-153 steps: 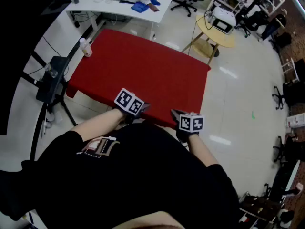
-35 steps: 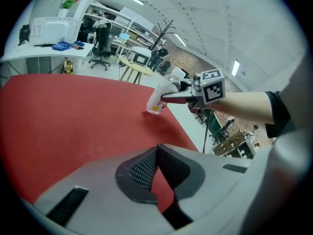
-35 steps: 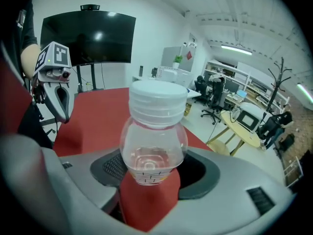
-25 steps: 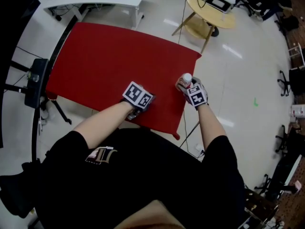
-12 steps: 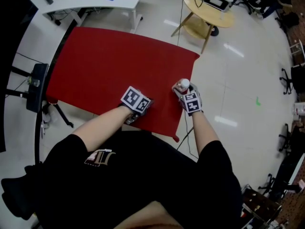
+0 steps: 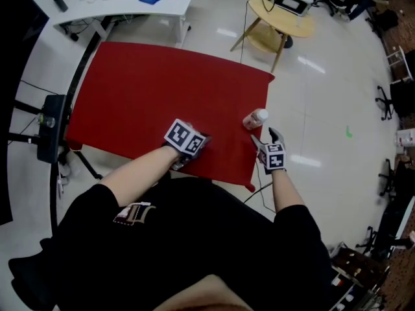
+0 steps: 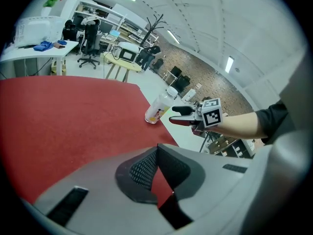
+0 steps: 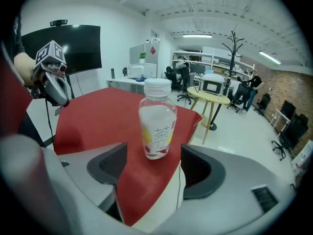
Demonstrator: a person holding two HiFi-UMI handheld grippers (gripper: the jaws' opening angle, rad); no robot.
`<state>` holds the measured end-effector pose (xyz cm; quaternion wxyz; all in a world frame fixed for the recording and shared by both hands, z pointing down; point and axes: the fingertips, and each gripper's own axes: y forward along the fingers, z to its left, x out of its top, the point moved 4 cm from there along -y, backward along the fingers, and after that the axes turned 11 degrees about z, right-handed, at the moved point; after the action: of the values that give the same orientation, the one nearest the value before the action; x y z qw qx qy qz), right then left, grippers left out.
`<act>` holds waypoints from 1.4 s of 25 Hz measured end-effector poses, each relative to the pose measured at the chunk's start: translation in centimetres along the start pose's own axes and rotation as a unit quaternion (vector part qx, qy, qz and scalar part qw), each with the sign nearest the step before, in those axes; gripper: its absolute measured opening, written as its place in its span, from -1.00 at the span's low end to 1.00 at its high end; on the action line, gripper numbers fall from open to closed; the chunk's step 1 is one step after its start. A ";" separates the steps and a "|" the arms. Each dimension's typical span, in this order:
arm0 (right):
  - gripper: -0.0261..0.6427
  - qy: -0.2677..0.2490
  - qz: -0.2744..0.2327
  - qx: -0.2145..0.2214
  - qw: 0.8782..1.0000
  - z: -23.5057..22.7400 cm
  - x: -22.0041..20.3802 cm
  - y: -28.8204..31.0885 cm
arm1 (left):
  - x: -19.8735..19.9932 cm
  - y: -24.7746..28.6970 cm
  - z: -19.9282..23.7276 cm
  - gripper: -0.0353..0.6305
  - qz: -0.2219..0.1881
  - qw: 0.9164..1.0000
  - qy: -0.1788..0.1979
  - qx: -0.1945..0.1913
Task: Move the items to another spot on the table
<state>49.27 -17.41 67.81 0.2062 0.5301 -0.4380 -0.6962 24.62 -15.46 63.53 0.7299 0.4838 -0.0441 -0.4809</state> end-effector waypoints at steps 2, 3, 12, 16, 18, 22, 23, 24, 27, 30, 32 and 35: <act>0.14 0.010 0.001 0.008 1.000 2.6 -0.8 -2.1 | -1.0 -1.3 -0.2 -0.92 0.002 1.000 0.014 -0.009; 0.13 0.015 0.002 0.017 1.000 4.3 -1.0 -3.2 | -1.4 -2.0 -0.5 -0.92 0.003 1.000 0.023 -0.013; -0.70 0.092 -0.072 0.197 0.973 18.3 5.4 -15.7 | -1.1 -9.0 -4.9 -0.92 -0.056 0.994 0.086 -0.027; -0.87 0.081 -0.122 0.212 0.966 18.4 8.3 -18.9 | -0.8 -9.8 -6.5 -0.92 -0.071 0.992 0.097 -0.026; -0.93 0.078 -0.133 0.217 0.964 18.4 8.5 -19.7 | -0.5 -10.1 -7.1 -0.92 -0.076 0.991 0.105 -0.023; -0.97 0.080 -0.148 0.232 0.958 18.3 8.1 -20.4 | 0.2 -10.7 -8.6 -0.92 -0.088 0.989 0.119 -0.016; -0.97 0.079 -0.152 0.235 0.957 18.1 8.1 -20.6 | 0.1 -10.7 -8.7 -0.92 -0.088 0.989 0.119 -0.011; -0.97 0.077 -0.153 0.238 0.956 17.9 8.1 -20.6 | 0.1 -10.7 -8.8 -0.92 -0.090 0.989 0.119 -0.007; -0.97 0.077 -0.149 0.257 0.952 17.8 8.1 -20.3 | 0.0 -10.9 -9.0 -0.92 -0.096 0.989 0.116 0.006; -0.97 0.081 -0.144 0.280 0.946 18.0 7.9 -20.1 | -0.8 -10.9 -9.7 -0.92 -0.104 0.988 0.110 0.010; -0.97 0.078 -0.142 0.291 0.943 18.3 7.7 -20.2 | -1.4 -10.9 -10.1 -0.92 -0.110 0.988 0.105 0.010; -0.97 0.066 -0.139 0.298 0.942 18.9 7.4 -20.1 | -2.1 -10.8 -10.3 -0.92 -0.113 0.988 0.101 0.013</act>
<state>32.87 -4.89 48.10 -0.0313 0.6675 -0.5328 -0.5193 21.83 -7.78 50.88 0.6652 0.5413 0.0788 -0.5083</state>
